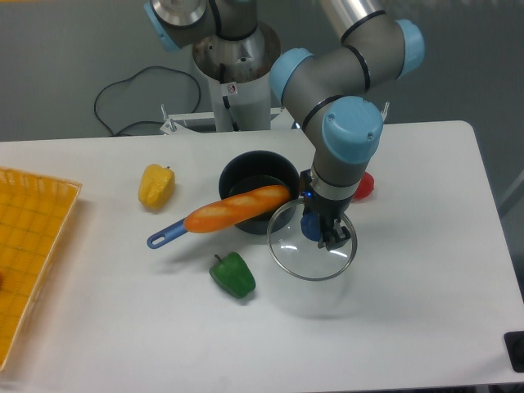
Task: Close the pot lid
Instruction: 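Carry the clear glass lid with the gripper toward the dark pot, then lower the glass lid onto the pot rim over the bread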
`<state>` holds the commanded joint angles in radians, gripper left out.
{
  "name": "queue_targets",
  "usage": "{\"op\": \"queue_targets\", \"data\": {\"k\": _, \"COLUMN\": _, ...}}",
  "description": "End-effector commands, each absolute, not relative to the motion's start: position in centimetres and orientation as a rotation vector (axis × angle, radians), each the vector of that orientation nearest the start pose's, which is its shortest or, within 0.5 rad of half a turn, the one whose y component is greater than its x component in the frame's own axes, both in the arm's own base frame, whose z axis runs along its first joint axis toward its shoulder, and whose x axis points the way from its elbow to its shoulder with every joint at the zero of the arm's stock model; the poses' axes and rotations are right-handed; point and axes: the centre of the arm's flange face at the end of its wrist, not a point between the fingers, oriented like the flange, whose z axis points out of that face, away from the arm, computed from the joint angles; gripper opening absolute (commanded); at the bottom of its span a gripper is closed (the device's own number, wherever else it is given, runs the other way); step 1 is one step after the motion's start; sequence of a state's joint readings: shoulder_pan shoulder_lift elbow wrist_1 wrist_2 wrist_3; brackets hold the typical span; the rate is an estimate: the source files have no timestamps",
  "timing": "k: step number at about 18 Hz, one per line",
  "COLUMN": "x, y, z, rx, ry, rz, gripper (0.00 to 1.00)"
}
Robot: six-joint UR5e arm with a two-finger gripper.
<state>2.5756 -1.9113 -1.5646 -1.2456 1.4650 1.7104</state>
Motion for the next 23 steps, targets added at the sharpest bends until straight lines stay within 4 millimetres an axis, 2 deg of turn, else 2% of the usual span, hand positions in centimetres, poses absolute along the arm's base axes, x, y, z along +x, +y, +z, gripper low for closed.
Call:
{"op": "queue_targets", "data": {"k": 5, "x": -43.7, "y": 45.1, "z": 33.8, "rx": -2.816, "ry": 0.964, "rz": -0.064, "gripper": 0.34}}
{"op": "queue_targets", "data": {"k": 12, "x": -43.8, "y": 45.1, "z": 33.5, "rx": -2.792, "ry": 0.932, "rz": -0.069, "gripper": 0.34}}
{"op": "queue_targets", "data": {"k": 16, "x": -42.8, "y": 44.9, "z": 32.3, "rx": -2.757, "ry": 0.906, "rz": -0.123, "gripper": 0.34}}
{"op": "queue_targets", "data": {"k": 20, "x": -41.4, "y": 45.0, "z": 34.0, "rx": -2.714, "ry": 0.909, "rz": -0.103, "gripper": 0.34}}
{"op": "queue_targets", "data": {"k": 23, "x": -39.8, "y": 44.0, "z": 33.3, "rx": -2.706, "ry": 0.913, "rz": -0.134, "gripper": 0.34}}
